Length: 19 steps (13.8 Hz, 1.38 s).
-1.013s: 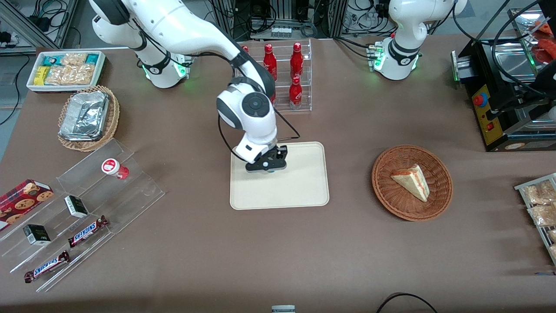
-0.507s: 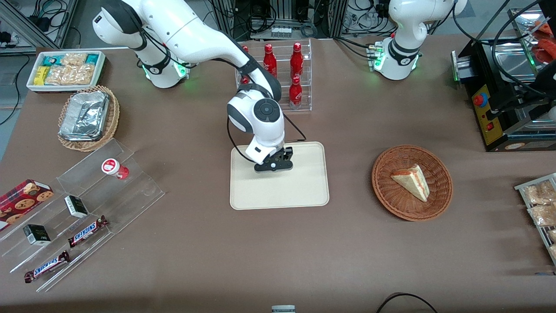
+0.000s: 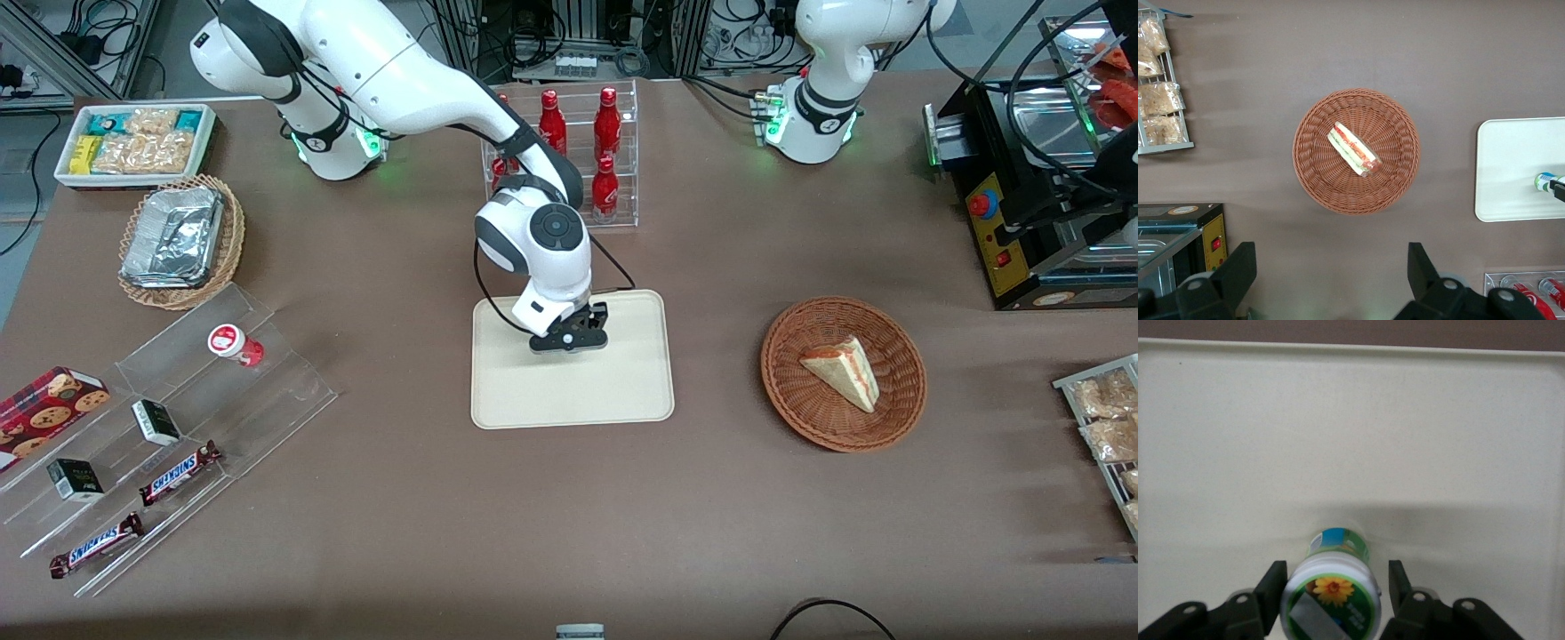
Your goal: Place green gum on tray
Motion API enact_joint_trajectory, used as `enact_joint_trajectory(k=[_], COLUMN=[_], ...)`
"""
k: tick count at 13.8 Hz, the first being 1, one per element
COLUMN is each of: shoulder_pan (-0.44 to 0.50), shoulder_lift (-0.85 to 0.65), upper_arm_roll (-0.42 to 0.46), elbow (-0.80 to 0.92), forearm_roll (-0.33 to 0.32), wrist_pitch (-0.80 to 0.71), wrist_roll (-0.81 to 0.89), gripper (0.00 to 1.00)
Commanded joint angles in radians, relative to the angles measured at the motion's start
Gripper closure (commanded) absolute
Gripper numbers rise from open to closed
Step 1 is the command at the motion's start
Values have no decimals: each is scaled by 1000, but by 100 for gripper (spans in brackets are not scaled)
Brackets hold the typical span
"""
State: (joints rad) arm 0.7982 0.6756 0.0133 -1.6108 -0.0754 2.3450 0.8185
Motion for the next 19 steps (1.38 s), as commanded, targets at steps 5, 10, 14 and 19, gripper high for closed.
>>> enact_joint_trajectory(k=[5,10,14,19], shoulder_pan=[-56,-195,-339,-555], shoulder_lift=[-132,-417,-592,-709], upper_arm_roll=[-10,-7,-7,-10], elbow=[-37,-203,-241,-225], forearm_roll=[-34,-20,21,85], wrist_pitch=[-102,-223,-432,-587], wrist_roll=[1,-179,-312,-501], gripper=[0,0,0,0])
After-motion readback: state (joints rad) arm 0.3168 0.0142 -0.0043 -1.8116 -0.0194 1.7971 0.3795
